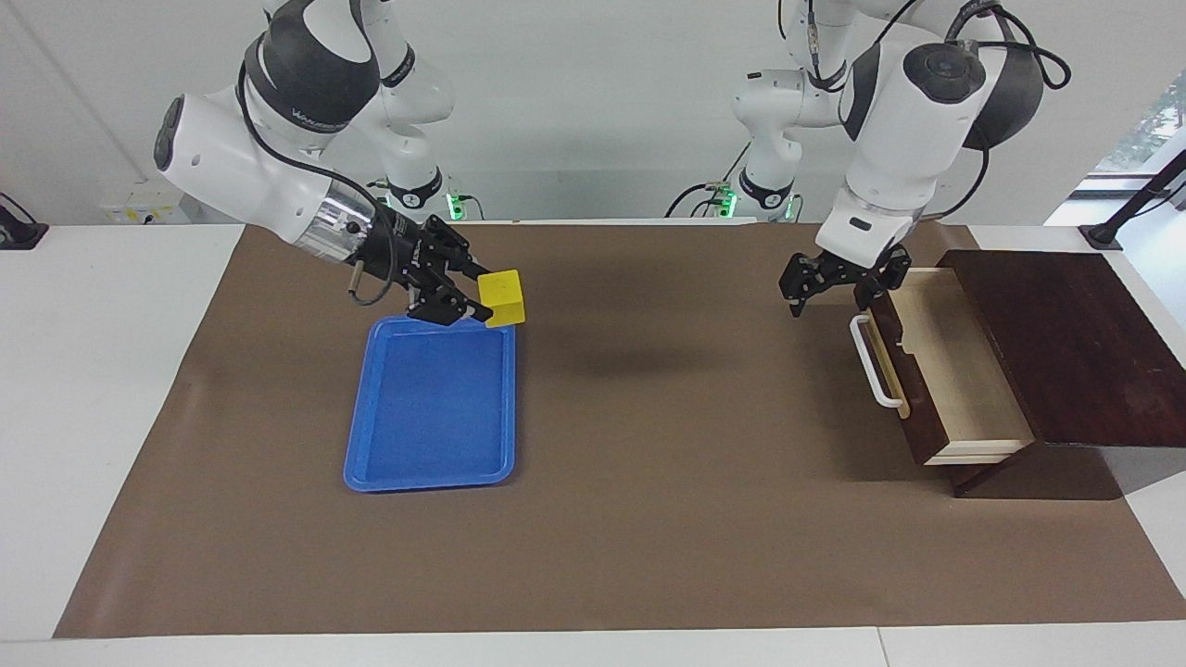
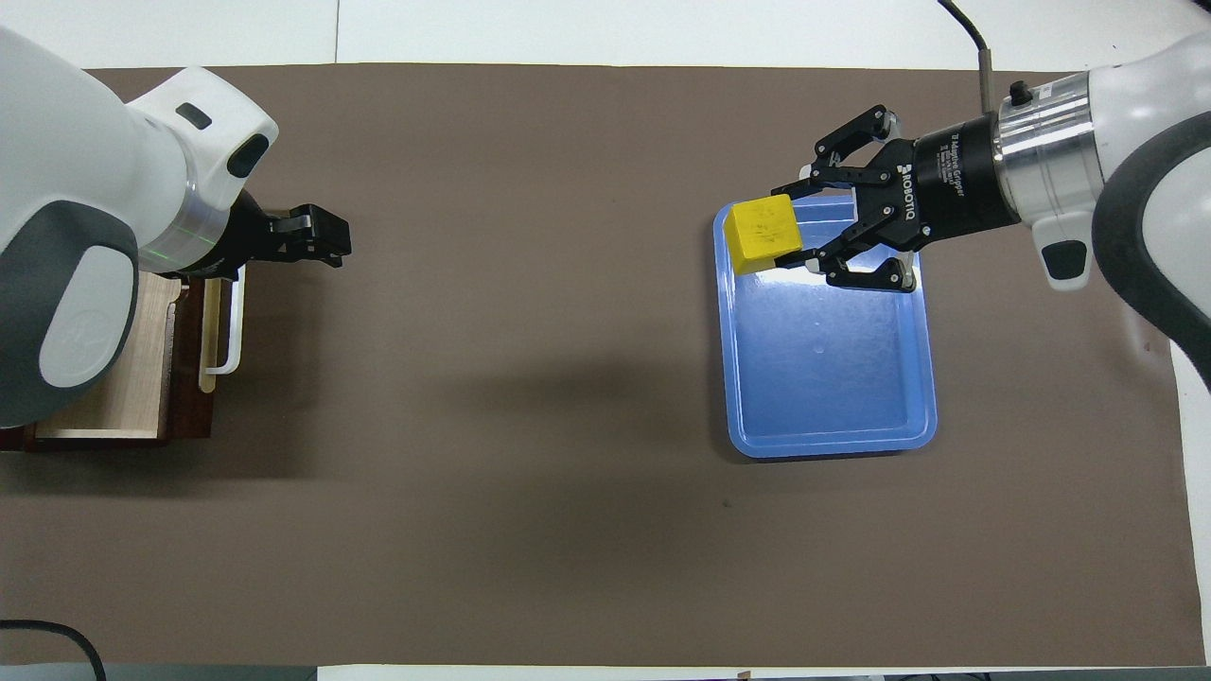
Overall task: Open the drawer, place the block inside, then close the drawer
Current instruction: 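Carry the block toward the left gripper while the left gripper reaches it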
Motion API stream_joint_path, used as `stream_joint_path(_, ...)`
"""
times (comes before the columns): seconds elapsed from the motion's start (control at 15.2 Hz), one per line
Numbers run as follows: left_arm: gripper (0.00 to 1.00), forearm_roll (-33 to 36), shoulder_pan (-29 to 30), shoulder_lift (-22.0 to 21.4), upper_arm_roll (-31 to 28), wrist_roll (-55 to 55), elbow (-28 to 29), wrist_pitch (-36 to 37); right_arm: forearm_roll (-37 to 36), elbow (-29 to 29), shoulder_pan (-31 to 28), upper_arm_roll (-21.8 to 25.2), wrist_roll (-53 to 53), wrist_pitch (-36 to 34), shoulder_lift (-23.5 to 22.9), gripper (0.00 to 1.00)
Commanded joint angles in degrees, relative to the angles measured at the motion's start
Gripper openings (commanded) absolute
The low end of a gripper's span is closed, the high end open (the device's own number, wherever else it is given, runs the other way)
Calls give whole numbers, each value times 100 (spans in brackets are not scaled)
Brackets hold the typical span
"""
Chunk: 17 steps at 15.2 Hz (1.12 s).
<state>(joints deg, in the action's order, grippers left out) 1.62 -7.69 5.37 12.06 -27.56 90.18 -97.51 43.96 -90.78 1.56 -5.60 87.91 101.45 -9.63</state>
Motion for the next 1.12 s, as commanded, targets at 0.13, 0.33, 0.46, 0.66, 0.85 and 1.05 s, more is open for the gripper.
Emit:
stream_joint_path(0.13, 100, -381, -776, 140, 25, -4118, -484, 303, -116, -27, 720, -11, 745, 646, 40, 0)
stream_joint_path(0.33, 100, -408, -936, 140, 25, -6525, -484, 163, -98, -211, 1117, -38, 1017, 1068, 75, 0)
stream_joint_path(0.46, 100, -347, -1006, 166, 16, -7960, -484, -65, -37, -526, 1468, -46, 1062, 1664, 75, 0)
stream_joint_path(0.66, 100, -294, -1050, 306, 7, -9071, -668, -5, 77, -888, 1829, -55, 1044, 2456, -39, 0)
stream_joint_path(0.85, 100, -92, -1260, 675, -2, -9557, -975, 179, 271, -1020, 2093, -55, 1009, 2958, -154, 0)
stream_joint_path(1.05, 100, 32, -1428, 1124, -28, -9767, -1336, 435, 271, -1064, 2216, -55, 1018, 2951, -136, 0)
